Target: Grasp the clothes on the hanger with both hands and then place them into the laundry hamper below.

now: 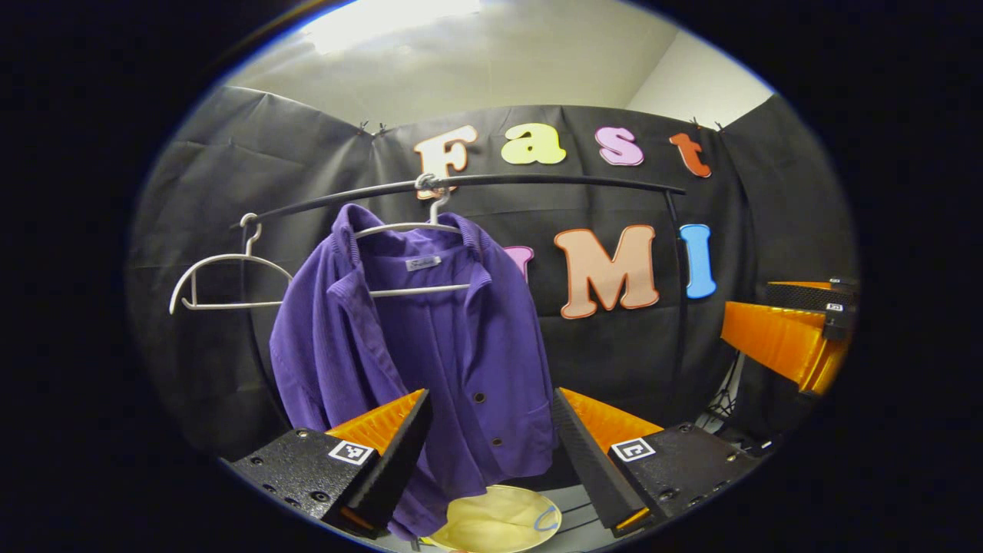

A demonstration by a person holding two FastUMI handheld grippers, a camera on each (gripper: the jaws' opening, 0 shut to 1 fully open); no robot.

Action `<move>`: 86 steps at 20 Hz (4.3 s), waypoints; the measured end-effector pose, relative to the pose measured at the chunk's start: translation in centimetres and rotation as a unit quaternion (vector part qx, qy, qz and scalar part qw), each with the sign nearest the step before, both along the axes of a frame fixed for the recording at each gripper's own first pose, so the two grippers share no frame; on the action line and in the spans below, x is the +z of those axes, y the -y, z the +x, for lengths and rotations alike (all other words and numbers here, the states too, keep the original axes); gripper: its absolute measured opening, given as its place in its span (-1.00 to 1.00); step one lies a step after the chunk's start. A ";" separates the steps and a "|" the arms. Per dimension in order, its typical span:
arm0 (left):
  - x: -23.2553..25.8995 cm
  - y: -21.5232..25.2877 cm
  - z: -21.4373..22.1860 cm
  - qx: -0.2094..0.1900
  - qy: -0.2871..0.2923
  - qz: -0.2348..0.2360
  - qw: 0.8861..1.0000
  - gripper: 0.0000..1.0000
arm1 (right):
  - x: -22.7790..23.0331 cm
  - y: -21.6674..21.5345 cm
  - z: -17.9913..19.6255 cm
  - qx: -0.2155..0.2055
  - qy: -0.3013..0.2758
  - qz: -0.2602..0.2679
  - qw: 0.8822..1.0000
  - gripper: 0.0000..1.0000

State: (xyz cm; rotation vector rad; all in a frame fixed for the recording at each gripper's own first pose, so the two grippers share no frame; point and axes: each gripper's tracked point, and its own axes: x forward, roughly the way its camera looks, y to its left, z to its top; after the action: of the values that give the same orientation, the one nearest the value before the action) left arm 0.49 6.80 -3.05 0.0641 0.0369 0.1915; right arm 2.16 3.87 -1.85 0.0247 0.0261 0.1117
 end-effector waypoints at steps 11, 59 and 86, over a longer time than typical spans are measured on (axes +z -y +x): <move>-1.1 -8.4 -0.6 0.125 -0.012 0.019 0.992 0.93 | -1.1 -4.2 3.4 0.060 -0.007 0.003 0.998 0.98; -0.9 -15.6 3.2 0.127 -0.014 -0.011 0.992 -0.99 | -5.4 -21.6 19.9 0.126 -0.014 -0.004 0.992 0.90; 2.9 -19.5 -0.2 0.166 0.024 0.007 0.986 -1.00 | -8.6 -16.7 26.6 -0.031 -0.073 -0.031 0.996 -0.85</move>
State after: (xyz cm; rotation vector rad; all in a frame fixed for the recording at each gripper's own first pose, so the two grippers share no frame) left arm 0.32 26.33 -0.12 0.0664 -0.0020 0.5258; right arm 28.81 20.60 -10.45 -0.0273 0.1756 0.0469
